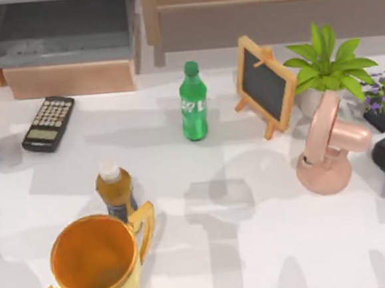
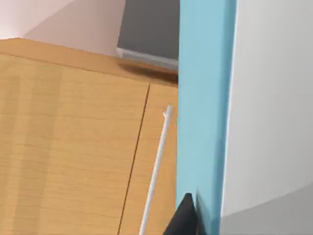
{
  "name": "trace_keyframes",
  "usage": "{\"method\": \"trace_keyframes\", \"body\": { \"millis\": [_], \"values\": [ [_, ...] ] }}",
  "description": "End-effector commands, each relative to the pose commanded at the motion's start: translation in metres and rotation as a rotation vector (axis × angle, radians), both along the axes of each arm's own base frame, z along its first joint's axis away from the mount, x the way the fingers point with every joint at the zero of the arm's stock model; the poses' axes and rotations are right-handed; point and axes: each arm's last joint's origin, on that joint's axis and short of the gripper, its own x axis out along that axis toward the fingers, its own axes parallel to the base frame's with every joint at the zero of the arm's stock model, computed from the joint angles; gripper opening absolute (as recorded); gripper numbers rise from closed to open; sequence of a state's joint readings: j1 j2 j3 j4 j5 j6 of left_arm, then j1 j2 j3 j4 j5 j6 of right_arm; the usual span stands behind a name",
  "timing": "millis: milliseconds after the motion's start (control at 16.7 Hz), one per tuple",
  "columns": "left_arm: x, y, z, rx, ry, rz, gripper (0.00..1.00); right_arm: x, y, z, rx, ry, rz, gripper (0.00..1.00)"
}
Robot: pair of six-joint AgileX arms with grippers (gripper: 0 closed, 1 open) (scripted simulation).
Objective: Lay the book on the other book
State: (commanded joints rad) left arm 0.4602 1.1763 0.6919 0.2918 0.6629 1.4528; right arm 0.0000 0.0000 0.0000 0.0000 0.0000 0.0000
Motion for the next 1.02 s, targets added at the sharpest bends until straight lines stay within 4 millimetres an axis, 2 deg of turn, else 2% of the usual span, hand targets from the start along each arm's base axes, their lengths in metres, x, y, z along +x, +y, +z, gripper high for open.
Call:
{"method": "trace_keyframes", "body": {
  "millis": [300, 600, 780, 1020],
  "values": [
    [-0.067, 0.032, -0.067, 0.234, 0.137, 0.052, 0.00, 0.000, 0.000, 0.000, 0.000, 0.000, 0.000, 1.00],
    [-0.116, 0.034, -0.129, 0.281, 0.296, 0.079, 0.00, 0.000, 0.000, 0.000, 0.000, 0.000, 0.000, 1.00],
    [-0.129, 0.031, -0.146, 0.274, 0.346, 0.083, 0.00, 0.000, 0.000, 0.000, 0.000, 0.000, 0.000, 1.00],
    [-0.130, 0.030, -0.147, 0.273, 0.350, 0.083, 0.00, 0.000, 0.000, 0.000, 0.000, 0.000, 0.000, 1.00]
  ]
}}
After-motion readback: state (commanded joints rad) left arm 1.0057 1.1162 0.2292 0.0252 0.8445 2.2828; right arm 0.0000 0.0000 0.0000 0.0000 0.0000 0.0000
